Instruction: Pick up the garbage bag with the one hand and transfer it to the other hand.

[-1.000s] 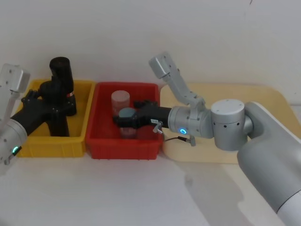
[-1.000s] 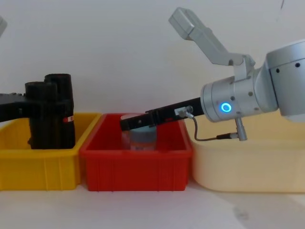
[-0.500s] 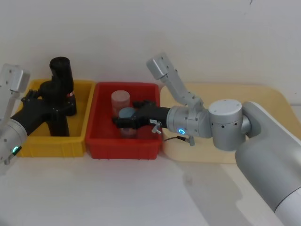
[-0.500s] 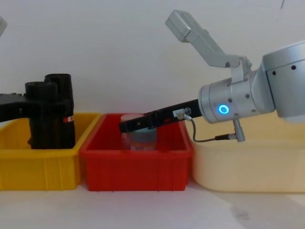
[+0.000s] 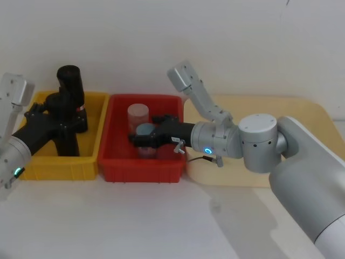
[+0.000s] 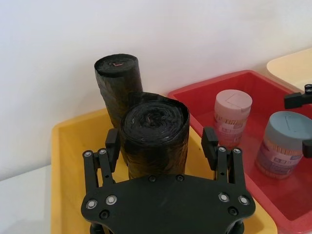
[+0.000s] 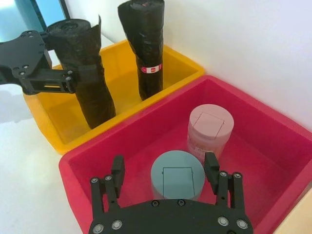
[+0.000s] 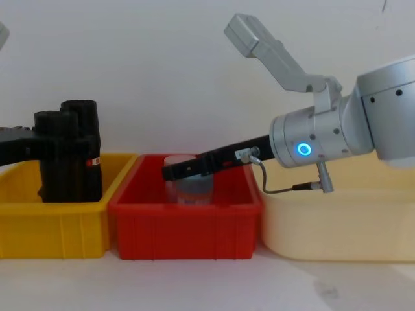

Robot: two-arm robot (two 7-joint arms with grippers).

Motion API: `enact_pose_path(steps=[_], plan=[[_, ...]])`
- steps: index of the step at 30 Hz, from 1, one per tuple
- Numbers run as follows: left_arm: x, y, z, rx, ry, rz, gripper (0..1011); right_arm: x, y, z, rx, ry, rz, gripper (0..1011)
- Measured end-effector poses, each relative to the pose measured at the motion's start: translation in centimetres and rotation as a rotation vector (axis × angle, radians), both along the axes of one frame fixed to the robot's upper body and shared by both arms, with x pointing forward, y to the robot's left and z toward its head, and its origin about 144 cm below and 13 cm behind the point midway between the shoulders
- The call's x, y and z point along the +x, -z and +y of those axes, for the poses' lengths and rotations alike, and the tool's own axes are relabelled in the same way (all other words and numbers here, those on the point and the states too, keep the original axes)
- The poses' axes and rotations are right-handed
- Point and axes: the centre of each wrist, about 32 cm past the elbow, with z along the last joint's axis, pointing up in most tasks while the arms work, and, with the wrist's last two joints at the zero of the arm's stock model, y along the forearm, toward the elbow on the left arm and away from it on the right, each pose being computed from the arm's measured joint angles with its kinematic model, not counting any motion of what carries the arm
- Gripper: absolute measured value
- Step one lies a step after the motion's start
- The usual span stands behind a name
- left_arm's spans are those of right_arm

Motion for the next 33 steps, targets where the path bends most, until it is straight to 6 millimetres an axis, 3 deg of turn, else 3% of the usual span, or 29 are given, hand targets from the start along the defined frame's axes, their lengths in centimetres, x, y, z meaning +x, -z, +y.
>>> enact_pose_path(steps=[33], plan=[[0.0, 0.0, 0.0, 0.0, 0.0, 0.0, 1001, 0.31, 0.99, -0.39, -0.012, 0.011, -0.01, 978]])
